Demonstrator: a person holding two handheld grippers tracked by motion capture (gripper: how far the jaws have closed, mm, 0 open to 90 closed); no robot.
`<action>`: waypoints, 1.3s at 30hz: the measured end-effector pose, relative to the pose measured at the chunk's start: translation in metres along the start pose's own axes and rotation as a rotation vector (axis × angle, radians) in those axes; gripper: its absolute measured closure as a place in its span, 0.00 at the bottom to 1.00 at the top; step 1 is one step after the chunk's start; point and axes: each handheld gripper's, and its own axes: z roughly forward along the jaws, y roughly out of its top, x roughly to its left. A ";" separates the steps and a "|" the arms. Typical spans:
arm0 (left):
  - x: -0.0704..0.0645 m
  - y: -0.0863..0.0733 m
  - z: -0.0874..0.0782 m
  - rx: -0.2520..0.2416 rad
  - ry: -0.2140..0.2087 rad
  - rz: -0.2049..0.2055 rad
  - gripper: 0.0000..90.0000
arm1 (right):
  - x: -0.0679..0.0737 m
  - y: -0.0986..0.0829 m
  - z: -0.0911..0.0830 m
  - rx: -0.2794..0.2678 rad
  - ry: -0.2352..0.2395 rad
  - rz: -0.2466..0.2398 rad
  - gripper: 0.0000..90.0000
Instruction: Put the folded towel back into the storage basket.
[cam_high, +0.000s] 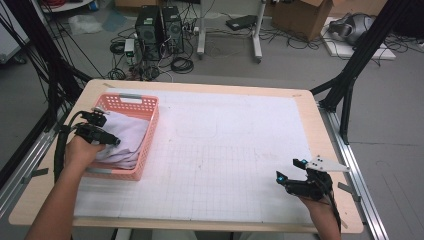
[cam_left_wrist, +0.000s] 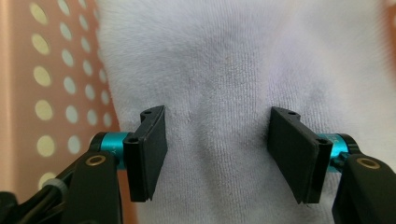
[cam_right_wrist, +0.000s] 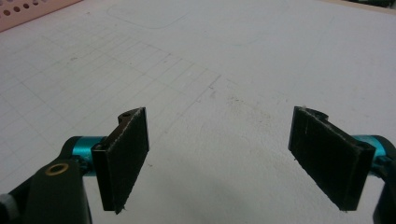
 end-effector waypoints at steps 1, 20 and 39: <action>0.003 -0.002 -0.004 -0.052 -0.030 -0.031 0.42 | 0.000 0.000 0.000 -0.002 -0.001 0.001 0.21; -0.021 -0.051 -0.073 -0.767 -0.296 0.012 0.29 | 0.002 0.001 0.000 -0.024 -0.004 0.002 0.21; -0.148 -0.056 -0.054 -0.809 -0.529 0.163 0.27 | 0.001 -0.002 0.007 -0.043 0.002 0.003 0.21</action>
